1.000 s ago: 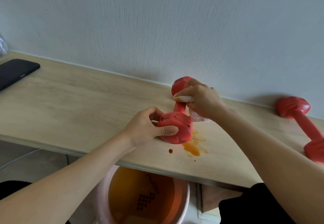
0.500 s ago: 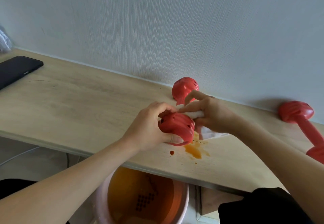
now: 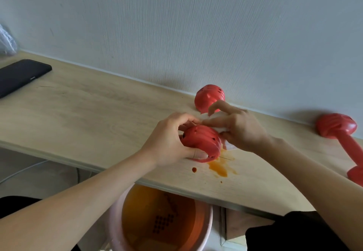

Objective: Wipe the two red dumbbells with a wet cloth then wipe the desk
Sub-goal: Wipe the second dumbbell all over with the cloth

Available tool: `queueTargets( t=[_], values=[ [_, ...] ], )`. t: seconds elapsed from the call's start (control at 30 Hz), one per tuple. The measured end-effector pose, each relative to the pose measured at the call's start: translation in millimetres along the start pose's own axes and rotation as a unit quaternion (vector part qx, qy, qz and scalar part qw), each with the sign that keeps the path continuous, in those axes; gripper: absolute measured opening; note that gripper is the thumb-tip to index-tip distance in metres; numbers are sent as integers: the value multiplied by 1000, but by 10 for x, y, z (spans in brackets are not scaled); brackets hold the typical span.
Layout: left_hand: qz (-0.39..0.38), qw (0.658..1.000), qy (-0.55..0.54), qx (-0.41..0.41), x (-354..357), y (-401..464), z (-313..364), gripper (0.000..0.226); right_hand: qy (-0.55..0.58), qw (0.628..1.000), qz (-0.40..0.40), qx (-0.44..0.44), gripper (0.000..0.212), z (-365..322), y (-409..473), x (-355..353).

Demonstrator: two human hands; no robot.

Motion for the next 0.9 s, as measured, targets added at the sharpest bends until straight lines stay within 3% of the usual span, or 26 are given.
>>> queueTargets(
  t=[0.1,0.3,0.43,0.63,0.8,0.9],
  values=[
    [-11,1000,21,12,22,25,35,62,-50,998,14,28,40,70,66,-7],
    [-32,999,17,8,36,-1,25,58,-126,984,-34,119,38,309,299,94],
    [-40,999,-4,2,8,-22,-13,54,-44,983,-29,176,40,379,256,102],
    [-69,997,-25,-24,-6,-17,-131,57,79,976,-146,139,52,35,92,71],
    [-91,995,-26,-31,-5,8,-160,52,20,975,-53,213,41,336,220,113],
    [-105,993,-26,-47,-64,13,-224,49,-3,972,-39,233,36,410,350,167]
  ],
)
Point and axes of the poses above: each hand's wrist, its own y-axis towards the middle knuckle, its own x-axis out of the palm, z = x × y, the point moved 9 cm from there along y, towards the middle knuckle, and after that the axes turned 1 degree about -z, right-handed, at the moved point
